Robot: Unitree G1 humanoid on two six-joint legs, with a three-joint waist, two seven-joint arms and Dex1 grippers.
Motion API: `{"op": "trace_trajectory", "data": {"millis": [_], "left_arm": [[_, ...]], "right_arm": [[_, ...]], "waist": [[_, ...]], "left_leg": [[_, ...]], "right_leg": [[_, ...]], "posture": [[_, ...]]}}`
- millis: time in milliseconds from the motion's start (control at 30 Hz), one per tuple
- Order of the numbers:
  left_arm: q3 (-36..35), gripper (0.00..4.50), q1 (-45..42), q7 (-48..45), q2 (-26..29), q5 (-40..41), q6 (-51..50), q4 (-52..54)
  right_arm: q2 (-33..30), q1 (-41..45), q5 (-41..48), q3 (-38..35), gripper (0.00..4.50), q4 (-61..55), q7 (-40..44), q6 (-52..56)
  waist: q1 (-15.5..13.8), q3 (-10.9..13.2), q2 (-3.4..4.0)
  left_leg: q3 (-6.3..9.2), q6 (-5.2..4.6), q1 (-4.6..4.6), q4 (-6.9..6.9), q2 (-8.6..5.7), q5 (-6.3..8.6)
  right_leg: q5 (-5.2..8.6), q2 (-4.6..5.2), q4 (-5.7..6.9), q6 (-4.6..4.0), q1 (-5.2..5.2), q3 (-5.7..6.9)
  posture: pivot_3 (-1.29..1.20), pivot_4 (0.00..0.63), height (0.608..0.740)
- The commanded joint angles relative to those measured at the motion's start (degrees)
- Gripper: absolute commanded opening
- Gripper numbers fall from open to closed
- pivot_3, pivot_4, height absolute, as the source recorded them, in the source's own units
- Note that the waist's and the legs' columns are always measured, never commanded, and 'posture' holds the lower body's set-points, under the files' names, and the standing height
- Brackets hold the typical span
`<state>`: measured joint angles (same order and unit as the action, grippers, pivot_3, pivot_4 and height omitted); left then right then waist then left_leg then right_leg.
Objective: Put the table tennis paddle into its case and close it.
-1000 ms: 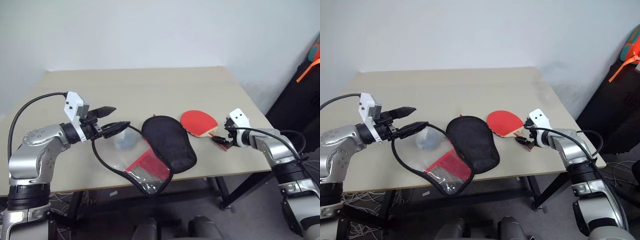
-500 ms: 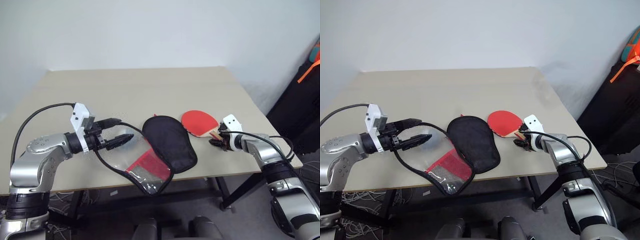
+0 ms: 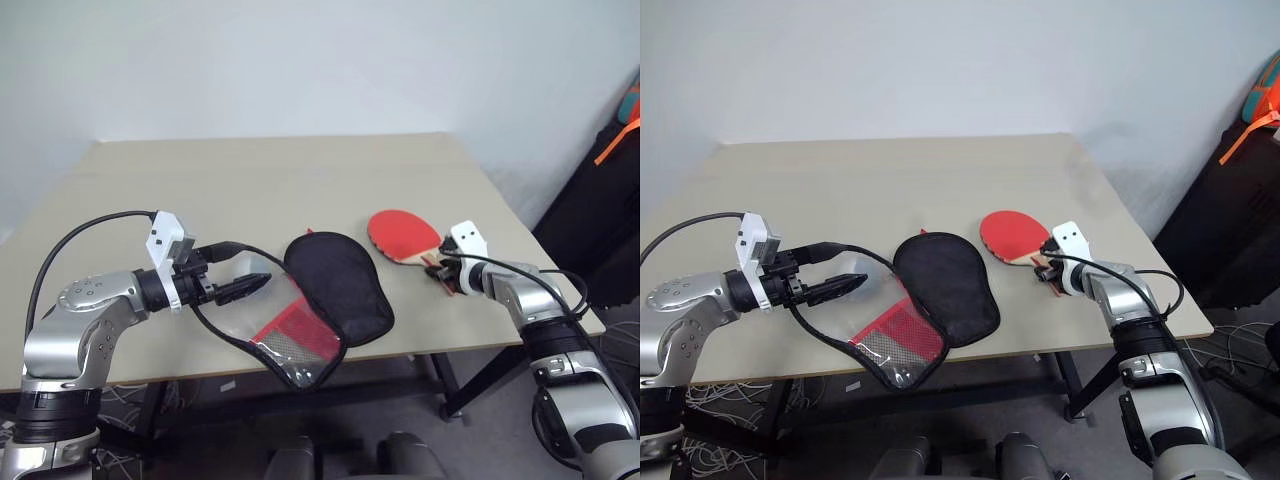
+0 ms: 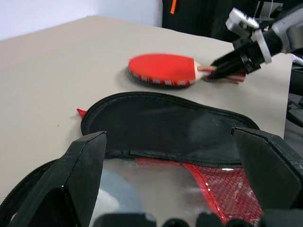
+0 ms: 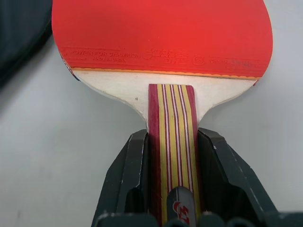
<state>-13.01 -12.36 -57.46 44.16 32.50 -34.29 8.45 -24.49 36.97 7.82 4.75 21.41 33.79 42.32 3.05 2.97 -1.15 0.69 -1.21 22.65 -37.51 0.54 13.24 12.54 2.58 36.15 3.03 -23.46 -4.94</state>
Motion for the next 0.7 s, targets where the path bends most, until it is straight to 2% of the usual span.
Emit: {"op": "trace_trajectory", "data": {"millis": [33, 200, 300, 467, 700], "left_arm": [[-0.1, 4.5, -1.5, -0.1, 0.0, 0.5, 1.0, 0.4], [0.6, 4.5, -2.5, -0.4, 0.0, 0.2, 1.4, -0.7], [0.9, 4.5, -3.0, -0.6, 0.0, 0.2, 1.4, -1.1], [1.2, 4.5, -3.3, -0.6, 0.0, 0.2, 1.4, -1.3], [0.9, 4.5, -3.3, -0.7, 0.3, 0.3, 1.1, -1.2]], "right_arm": [[2.9, 2.7, 3.8, -1.1, 1.1, -13.4, -0.5, 5.6], [9.6, 1.5, 5.3, 1.9, 1.1, -25.6, -4.7, 15.0], [13.7, 0.8, 5.1, 3.6, 1.1, -28.5, -7.6, 18.7], [17.6, -1.0, 3.6, 6.2, 1.1, -27.6, -11.9, 21.8], [19.0, -2.8, 2.3, 7.7, 1.1, -25.8, -15.5, 24.0]], "waist": [[0.1, 0.0, 0.02], [0.0, 0.0, 0.02], [-0.2, 0.0, 0.01], [-0.1, 0.0, 0.0], [0.0, 0.0, 0.01]], "left_leg": [[-0.02, 0.0, -0.02, 0.02, 0.03, 0.0], [0.01, 0.01, -0.01, 0.03, 0.1, 0.0], [0.02, 0.02, 0.02, -0.1, 0.09, 0.01], [0.02, 0.05, 0.03, -0.19, 0.09, 0.03], [-0.03, 0.06, 0.04, -0.15, 0.09, 0.03]], "right_leg": [[0.0, -0.04, 0.01, 0.0, -0.03, -0.04], [0.01, -0.17, 0.22, 0.0, -0.11, -0.09], [0.04, -0.17, 0.41, 0.01, -0.16, -0.1], [0.04, -0.17, 0.43, 0.0, -0.15, -0.09], [0.04, -0.17, 0.5, 0.0, -0.26, -0.13]], "posture": [[0.0, 0.0, 0.739], [0.0, 0.0, 0.739], [0.0, 0.0, 0.739], [0.0, 0.0, 0.739], [0.0, 0.0, 0.739]]}}
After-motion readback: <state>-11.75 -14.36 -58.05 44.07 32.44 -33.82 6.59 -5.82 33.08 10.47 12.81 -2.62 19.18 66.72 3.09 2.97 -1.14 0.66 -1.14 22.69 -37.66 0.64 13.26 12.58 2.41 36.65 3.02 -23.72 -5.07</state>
